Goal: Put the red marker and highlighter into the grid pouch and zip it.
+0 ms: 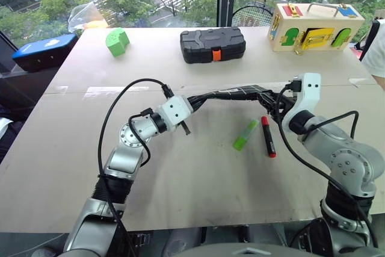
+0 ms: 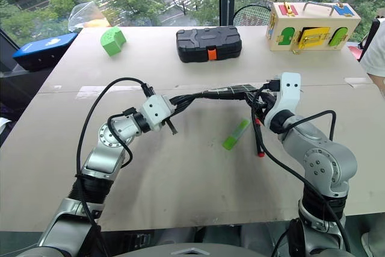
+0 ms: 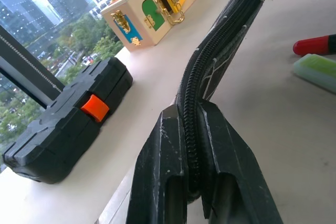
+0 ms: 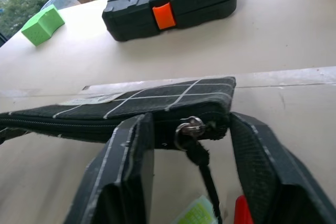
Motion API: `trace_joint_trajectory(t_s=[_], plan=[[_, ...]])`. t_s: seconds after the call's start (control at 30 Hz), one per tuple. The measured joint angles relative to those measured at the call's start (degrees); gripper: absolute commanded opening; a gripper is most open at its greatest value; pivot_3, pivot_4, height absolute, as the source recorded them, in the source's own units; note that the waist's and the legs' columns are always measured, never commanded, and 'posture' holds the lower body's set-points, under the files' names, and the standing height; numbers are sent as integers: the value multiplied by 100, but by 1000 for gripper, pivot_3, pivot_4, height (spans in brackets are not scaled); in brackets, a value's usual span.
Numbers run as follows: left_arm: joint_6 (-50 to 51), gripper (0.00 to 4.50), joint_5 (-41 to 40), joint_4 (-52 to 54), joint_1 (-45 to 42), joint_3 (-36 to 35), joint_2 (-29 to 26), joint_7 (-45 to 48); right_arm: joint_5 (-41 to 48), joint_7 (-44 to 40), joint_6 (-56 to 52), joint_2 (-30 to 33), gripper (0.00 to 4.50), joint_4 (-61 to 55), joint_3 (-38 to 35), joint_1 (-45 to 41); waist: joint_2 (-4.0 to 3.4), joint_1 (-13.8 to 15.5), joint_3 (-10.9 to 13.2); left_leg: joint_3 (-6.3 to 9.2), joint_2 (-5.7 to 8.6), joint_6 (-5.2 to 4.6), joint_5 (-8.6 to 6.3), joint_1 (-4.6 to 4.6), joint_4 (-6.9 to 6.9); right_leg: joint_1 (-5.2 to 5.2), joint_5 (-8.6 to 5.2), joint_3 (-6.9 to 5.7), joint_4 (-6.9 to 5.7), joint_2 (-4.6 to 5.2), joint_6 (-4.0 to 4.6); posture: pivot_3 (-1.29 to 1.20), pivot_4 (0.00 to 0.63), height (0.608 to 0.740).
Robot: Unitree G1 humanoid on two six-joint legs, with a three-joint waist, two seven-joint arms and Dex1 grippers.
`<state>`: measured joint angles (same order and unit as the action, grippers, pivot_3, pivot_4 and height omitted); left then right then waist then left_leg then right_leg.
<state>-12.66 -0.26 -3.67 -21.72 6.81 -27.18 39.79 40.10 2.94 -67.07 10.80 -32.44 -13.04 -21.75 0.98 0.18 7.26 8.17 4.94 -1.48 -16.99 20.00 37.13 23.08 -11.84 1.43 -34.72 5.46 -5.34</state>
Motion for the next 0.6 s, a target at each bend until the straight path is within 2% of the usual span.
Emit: trace_joint_trajectory(t_s=[0.27, 0.6], plan=[[2, 0, 0, 0, -3, -1, 55, -34, 112, 115, -316, -149, 2169, -7, -180, 85, 0, -4, 0, 0, 0, 0, 0, 0, 0, 0, 0, 1, 0, 0, 0, 0, 150, 740], [16, 0, 1, 0, -11, -1, 68, -123, 797, 518, -890, -819, 2169, -7, -1100, -3, -2, -12, 1, 2, 0, 0, 0, 0, -3, 1, 0, 0, 0, 0, 0, 0, 150, 740]])
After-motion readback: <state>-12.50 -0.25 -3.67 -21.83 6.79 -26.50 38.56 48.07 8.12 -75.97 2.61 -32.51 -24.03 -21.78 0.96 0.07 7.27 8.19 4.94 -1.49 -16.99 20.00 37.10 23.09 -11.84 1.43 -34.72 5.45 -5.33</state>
